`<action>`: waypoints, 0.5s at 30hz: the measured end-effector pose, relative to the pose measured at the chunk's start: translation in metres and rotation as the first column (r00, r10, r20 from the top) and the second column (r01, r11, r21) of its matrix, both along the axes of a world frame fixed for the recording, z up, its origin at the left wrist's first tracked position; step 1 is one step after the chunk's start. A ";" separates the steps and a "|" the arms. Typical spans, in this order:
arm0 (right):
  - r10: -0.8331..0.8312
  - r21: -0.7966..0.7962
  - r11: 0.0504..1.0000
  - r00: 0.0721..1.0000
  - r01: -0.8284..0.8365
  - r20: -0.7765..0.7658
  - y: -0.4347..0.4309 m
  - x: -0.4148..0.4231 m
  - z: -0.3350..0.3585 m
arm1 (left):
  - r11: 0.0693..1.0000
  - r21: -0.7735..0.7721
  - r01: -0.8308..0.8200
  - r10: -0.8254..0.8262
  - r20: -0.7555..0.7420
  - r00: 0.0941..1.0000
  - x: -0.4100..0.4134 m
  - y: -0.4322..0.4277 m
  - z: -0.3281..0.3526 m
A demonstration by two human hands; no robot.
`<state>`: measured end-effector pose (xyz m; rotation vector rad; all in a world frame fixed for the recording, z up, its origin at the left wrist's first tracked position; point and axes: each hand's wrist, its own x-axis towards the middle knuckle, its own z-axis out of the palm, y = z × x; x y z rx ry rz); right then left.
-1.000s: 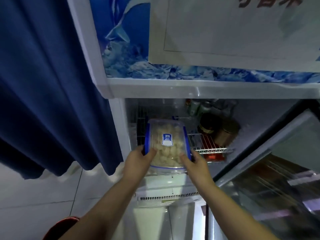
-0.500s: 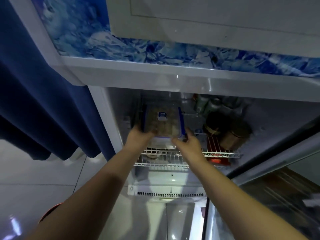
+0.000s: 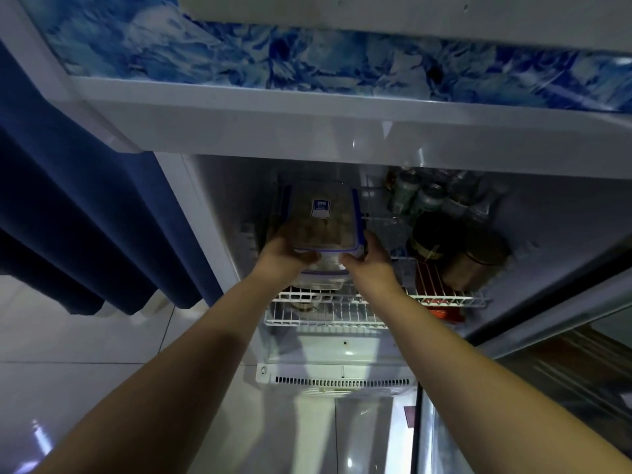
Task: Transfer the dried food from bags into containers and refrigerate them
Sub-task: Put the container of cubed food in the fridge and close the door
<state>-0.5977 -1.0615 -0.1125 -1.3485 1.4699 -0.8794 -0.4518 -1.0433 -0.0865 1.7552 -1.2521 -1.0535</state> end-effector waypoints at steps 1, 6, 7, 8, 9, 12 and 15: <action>0.005 -0.003 1.000 1.000 -0.005 -0.007 -0.001 0.000 -0.002 | 1.000 -0.002 0.005 -0.005 0.024 1.000 0.001 0.000 -0.002; 0.002 -0.018 1.000 0.998 -0.003 -0.056 0.002 0.003 -0.008 | 0.998 -0.051 0.040 -0.033 0.145 0.989 0.005 0.007 -0.004; 0.000 -0.022 1.000 0.997 -0.002 -0.071 0.003 0.002 -0.008 | 0.997 -0.056 0.046 -0.035 0.180 0.983 0.005 0.009 -0.004; 0.003 -0.035 0.999 0.996 -0.007 -0.091 0.005 0.001 -0.007 | 0.997 -0.064 0.052 -0.037 0.228 0.973 0.007 0.010 -0.005; 0.011 -0.047 0.999 0.991 -0.018 -0.136 0.007 -0.001 -0.007 | 0.996 -0.061 0.065 -0.045 0.282 0.958 0.008 0.011 -0.005; 0.048 -0.093 0.992 0.940 -0.084 -0.338 0.019 -0.011 -0.007 | 0.990 -0.063 0.130 -0.088 0.447 0.890 0.014 0.019 -0.004; 0.097 -0.075 0.984 0.835 -0.162 -0.542 0.036 -0.024 -0.008 | 0.967 -0.116 0.225 -0.109 0.613 0.783 0.019 0.031 0.001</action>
